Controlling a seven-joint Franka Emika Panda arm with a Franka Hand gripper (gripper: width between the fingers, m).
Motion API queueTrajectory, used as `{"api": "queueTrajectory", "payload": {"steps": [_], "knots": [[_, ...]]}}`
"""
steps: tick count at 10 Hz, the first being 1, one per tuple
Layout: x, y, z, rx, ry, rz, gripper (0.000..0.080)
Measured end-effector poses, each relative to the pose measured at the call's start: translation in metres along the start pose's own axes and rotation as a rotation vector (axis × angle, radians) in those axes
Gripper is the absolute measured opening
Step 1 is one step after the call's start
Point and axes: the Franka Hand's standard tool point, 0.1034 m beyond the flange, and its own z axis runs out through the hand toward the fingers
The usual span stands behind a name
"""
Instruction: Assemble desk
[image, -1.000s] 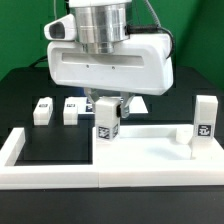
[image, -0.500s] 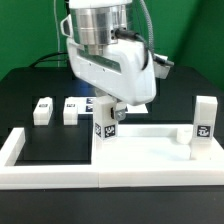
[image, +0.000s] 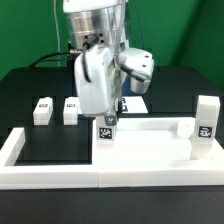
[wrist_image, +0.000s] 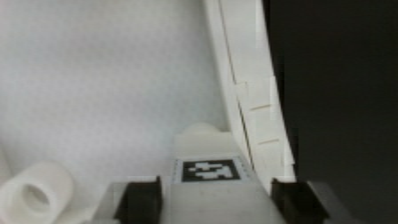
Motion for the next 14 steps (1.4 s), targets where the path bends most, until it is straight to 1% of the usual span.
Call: {"api": "queueTrajectory", "payload": {"steps": [2, 3, 4, 5, 6, 7, 8, 9, 12, 13, 14], "knots": [[0.000, 0.000, 0.000, 0.002, 0.008, 0.029, 0.0294], [0.000, 0.000, 0.000, 0.003, 0.008, 0.029, 0.0343], [0.000, 0.001, 0.001, 0.002, 0.008, 0.024, 0.0480], [-0.001, 0.000, 0.001, 0.005, 0.008, 0.022, 0.0480], [-0.007, 0.000, -0.006, 0.012, 0.002, 0.008, 0.0616], [-0.017, 0.000, -0.021, 0.028, -0.014, -0.006, 0.0640], [-0.026, 0.004, -0.032, 0.038, -0.028, -0.016, 0.0647], [-0.034, 0.006, -0.036, 0.041, -0.034, -0.021, 0.0647], [-0.033, 0.006, -0.034, 0.039, -0.032, -0.024, 0.0649], [-0.036, 0.008, -0.033, 0.035, -0.031, -0.027, 0.0649], [-0.054, 0.020, -0.028, 0.008, -0.025, -0.059, 0.0649]]}}
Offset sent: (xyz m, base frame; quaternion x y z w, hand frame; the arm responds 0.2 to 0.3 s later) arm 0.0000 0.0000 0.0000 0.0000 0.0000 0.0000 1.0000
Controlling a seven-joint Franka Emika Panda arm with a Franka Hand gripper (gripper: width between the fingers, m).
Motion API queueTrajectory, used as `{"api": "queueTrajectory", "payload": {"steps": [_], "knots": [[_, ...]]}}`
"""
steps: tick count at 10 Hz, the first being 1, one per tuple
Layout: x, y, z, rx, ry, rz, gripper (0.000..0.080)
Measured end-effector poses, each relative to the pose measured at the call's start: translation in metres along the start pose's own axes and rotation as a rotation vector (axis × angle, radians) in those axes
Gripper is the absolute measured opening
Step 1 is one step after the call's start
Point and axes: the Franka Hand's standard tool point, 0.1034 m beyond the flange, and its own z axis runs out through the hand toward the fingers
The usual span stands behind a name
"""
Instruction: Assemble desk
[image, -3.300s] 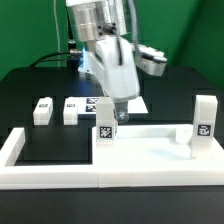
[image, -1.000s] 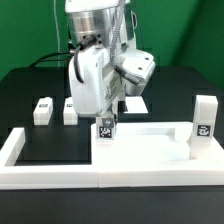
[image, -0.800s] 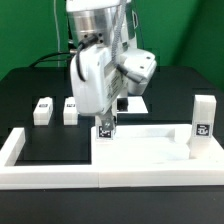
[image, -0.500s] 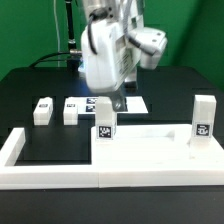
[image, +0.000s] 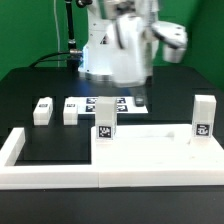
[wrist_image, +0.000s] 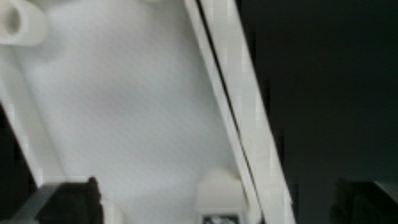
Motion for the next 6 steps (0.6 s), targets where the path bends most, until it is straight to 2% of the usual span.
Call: {"api": "queueTrajectory", "payload": {"steps": [1, 2, 3, 6], "knots": [[-0.009, 0.015, 0.007, -0.001, 0.003, -0.018, 0.0649], [-0.009, 0.035, 0.013, -0.006, 0.008, -0.022, 0.0649], [-0.006, 0.055, 0.019, -0.035, 0.010, -0.023, 0.0649], [-0.006, 0.050, 0.019, -0.030, 0.012, -0.023, 0.0649]]}}
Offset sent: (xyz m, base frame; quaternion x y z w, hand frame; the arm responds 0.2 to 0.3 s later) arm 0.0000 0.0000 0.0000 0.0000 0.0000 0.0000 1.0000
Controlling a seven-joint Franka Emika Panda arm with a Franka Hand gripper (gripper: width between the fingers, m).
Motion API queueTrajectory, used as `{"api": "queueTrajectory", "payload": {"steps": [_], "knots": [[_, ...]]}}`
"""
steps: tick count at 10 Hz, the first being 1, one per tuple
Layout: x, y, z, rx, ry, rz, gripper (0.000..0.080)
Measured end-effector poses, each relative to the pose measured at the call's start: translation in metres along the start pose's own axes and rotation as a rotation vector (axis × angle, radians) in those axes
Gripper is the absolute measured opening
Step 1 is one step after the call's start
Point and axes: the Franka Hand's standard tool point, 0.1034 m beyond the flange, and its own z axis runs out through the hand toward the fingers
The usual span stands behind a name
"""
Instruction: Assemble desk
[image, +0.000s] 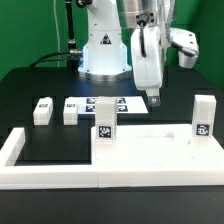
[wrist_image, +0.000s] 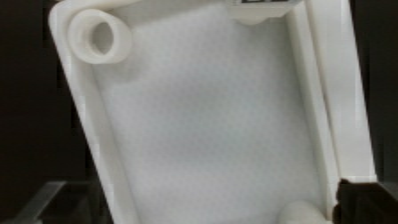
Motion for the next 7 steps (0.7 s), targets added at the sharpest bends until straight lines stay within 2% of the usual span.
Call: {"api": "queueTrajectory", "payload": {"steps": [1, 2, 3, 4, 5, 6, 7], "knots": [[0.001, 0.001, 0.001, -0.002, 0.002, -0.001, 0.0649], [0.006, 0.006, 0.009, 0.023, 0.017, -0.045, 0.0649], [0.018, 0.022, 0.022, 0.024, 0.035, -0.073, 0.0649], [0.032, 0.032, 0.035, 0.046, 0.061, -0.101, 0.0649], [0.038, 0.040, 0.045, 0.073, 0.082, -0.107, 0.0649], [0.042, 0.050, 0.057, 0.076, 0.100, -0.120, 0.0649], [0.042, 0.053, 0.065, 0.092, 0.117, -0.138, 0.0649]]}}
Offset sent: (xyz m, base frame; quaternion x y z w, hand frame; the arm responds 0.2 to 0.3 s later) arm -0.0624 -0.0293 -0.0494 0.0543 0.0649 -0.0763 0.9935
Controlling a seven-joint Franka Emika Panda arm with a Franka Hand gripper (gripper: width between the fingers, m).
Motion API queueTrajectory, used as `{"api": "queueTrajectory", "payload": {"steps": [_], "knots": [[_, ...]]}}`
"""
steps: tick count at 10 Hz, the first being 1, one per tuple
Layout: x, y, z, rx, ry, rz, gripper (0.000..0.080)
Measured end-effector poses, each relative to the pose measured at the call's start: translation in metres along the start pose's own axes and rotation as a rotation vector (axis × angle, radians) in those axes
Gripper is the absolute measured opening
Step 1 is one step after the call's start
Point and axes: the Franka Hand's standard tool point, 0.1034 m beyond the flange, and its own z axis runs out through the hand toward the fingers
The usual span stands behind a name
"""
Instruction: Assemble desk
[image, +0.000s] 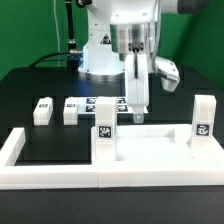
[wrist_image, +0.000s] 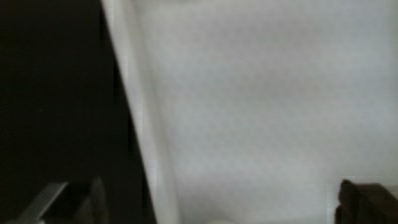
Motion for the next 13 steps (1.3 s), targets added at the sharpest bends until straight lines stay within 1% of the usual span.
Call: {"api": "queueTrajectory", "payload": {"steps": [1, 2, 3, 4, 5, 6, 7, 8, 9, 10, 11, 12, 13], "knots": [[-0.005, 0.002, 0.006, 0.012, 0.009, -0.015, 0.0649], [-0.011, 0.003, 0.009, 0.058, 0.011, -0.031, 0.0649], [-0.015, 0.010, 0.014, 0.067, 0.001, -0.040, 0.0649], [-0.020, 0.016, 0.023, 0.049, 0.002, -0.034, 0.0649], [-0.019, 0.022, 0.034, 0.038, 0.015, -0.045, 0.0649], [-0.016, 0.026, 0.041, 0.027, 0.022, -0.054, 0.0649], [-0.012, 0.028, 0.043, 0.018, 0.021, -0.069, 0.0649], [-0.009, 0.030, 0.044, -0.011, 0.007, -0.072, 0.0649], [-0.006, 0.028, 0.042, -0.040, -0.012, -0.067, 0.0649], [-0.006, 0.026, 0.042, -0.027, -0.006, -0.070, 0.0530], [-0.008, 0.027, 0.043, -0.027, -0.005, -0.074, 0.0393], [-0.007, 0.027, 0.043, -0.027, -0.005, -0.074, 0.0393], [-0.007, 0.027, 0.043, -0.028, -0.005, -0.074, 0.0200]]}}
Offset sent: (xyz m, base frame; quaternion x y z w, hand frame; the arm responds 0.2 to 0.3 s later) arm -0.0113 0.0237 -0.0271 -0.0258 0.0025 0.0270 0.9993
